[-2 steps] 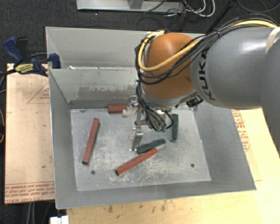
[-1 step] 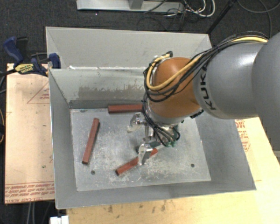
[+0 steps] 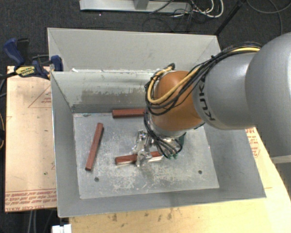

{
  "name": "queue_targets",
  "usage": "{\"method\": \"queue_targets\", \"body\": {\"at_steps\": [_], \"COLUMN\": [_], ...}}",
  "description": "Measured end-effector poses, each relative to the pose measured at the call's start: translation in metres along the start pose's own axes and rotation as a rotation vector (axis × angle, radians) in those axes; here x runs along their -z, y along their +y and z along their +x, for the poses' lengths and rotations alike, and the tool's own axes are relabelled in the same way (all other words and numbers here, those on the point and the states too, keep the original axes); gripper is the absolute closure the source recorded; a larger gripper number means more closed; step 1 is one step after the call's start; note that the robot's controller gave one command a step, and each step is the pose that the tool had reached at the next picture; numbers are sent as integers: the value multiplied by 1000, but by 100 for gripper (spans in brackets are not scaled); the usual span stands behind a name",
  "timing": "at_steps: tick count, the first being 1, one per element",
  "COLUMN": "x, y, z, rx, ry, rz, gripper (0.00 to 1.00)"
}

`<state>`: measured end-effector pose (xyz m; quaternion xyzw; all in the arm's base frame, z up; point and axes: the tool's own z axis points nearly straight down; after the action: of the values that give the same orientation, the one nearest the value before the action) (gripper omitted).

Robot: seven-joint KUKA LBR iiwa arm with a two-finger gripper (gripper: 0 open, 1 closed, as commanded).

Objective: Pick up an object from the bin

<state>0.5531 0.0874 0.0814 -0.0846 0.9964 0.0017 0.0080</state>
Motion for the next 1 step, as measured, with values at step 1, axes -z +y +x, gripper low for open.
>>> {"method": "queue_targets", "body": {"at_steps": [1], "x": [0], "y": [0], "z": [0], "rx": [0], "ry": [0], "rz": [0], "gripper": [100]}}
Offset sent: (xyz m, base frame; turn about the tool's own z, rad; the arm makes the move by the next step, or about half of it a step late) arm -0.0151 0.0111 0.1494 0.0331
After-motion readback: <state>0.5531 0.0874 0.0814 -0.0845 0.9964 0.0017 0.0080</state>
